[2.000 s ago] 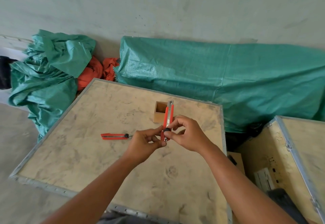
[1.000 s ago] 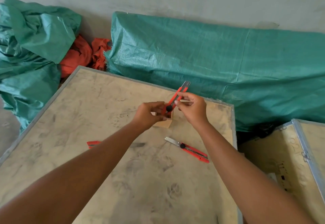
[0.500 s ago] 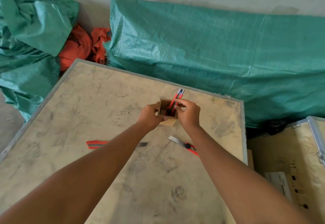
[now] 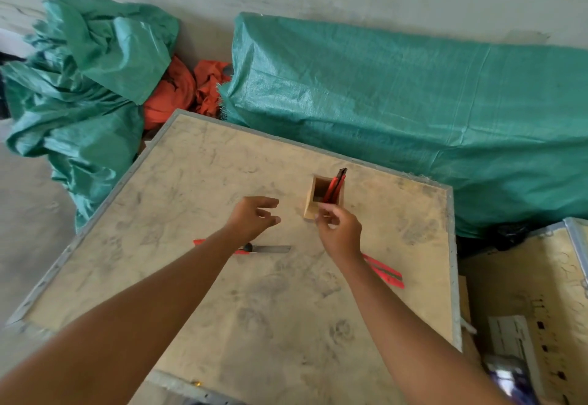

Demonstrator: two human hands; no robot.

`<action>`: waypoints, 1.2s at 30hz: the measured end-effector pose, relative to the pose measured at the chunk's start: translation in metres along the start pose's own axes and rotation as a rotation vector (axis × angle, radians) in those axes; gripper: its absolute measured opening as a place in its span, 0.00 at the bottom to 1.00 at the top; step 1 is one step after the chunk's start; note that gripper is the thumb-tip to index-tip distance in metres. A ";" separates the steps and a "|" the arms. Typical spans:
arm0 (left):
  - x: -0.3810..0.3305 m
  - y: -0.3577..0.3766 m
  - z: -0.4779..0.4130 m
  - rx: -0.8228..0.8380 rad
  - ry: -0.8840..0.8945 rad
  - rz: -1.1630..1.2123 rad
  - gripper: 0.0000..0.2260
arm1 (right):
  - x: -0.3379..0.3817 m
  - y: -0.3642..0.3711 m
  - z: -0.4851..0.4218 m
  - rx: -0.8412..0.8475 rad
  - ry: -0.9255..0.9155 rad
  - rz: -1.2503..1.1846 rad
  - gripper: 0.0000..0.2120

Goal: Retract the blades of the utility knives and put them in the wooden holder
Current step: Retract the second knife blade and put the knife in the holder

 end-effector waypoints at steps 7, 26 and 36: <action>0.076 -0.053 0.024 -0.092 -0.059 -0.251 0.21 | 0.007 0.084 0.071 0.335 0.334 -0.017 0.14; 0.118 -0.058 0.053 -0.053 -0.003 -0.278 0.11 | 0.017 0.130 0.100 0.117 0.677 -0.376 0.09; 0.054 -0.025 0.099 -0.025 -0.127 0.174 0.11 | 0.031 0.042 0.066 0.158 0.357 -0.306 0.13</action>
Point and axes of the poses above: each hand's wrist, its own z-axis away from the middle knuckle, its own y-axis out of the palm, x = y × z, the point moved 1 cm from there along -z, towards the middle knuckle, and after that the axes turned 8 degrees about -x, right-handed, at the moved point
